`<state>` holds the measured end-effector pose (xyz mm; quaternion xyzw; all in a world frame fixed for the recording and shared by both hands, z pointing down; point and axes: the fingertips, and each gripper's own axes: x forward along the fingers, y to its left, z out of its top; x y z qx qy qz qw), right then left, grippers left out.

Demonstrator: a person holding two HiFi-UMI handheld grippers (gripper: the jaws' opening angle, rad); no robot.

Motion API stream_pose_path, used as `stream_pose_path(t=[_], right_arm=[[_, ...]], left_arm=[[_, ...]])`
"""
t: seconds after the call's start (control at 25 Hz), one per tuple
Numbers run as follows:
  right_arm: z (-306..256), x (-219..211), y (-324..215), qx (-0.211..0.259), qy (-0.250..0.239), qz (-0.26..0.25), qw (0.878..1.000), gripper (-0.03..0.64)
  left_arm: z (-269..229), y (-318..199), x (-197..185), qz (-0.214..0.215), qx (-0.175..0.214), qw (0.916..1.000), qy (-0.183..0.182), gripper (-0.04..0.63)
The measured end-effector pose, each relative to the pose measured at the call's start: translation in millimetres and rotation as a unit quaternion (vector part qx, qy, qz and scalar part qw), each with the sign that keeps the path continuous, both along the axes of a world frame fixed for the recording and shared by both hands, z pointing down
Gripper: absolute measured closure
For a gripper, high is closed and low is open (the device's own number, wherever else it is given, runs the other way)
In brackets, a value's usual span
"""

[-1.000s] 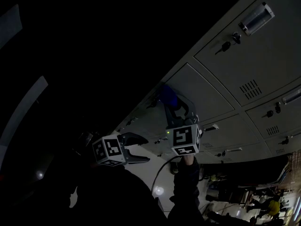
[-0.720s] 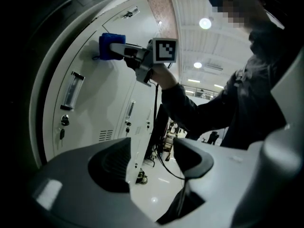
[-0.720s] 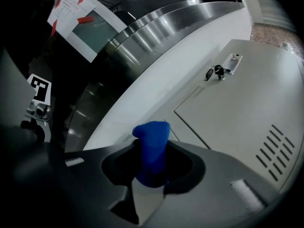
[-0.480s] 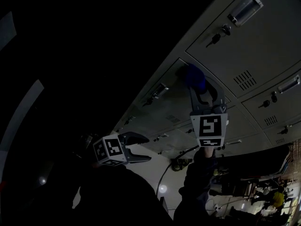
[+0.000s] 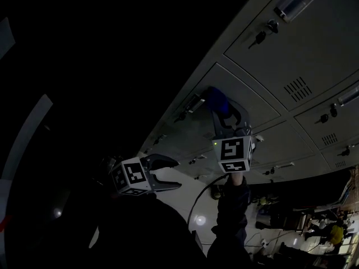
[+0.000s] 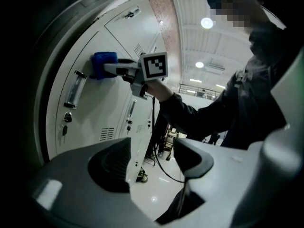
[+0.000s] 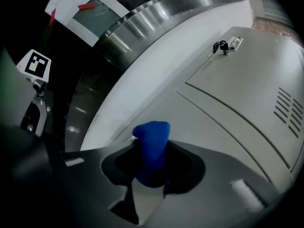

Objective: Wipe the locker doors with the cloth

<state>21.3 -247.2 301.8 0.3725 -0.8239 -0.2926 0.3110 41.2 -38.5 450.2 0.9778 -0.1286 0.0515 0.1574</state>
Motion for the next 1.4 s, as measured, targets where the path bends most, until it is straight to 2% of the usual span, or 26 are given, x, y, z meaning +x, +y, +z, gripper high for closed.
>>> stream_pose_path(t=[0.36,0.92,1.12,1.4], right_arm=[[66.9,3.0,-1.4,-0.032,0.0,0.001,0.999,0.494],[173.0,-6.3,-1.9,-0.079,0.031,-0.008,0.996,0.494],[183.6,-5.3,-1.9,-0.086,0.008,-0.005,0.996,0.494],[196.8,1.5,-1.6,-0.108,-0.048,0.002,0.993,0.494]], left_arm=[[3.9,0.2,-2.9,-0.004,-0.008,0.9999,-0.006,0.333],[9.1,-3.8,-5.4,-0.01,-0.017,0.9997,-0.014,0.333],[10.9,-5.1,-6.6,-0.013,-0.02,0.9996,-0.017,0.333],[13.5,-5.6,-6.4,-0.015,-0.024,0.9994,-0.021,0.333]])
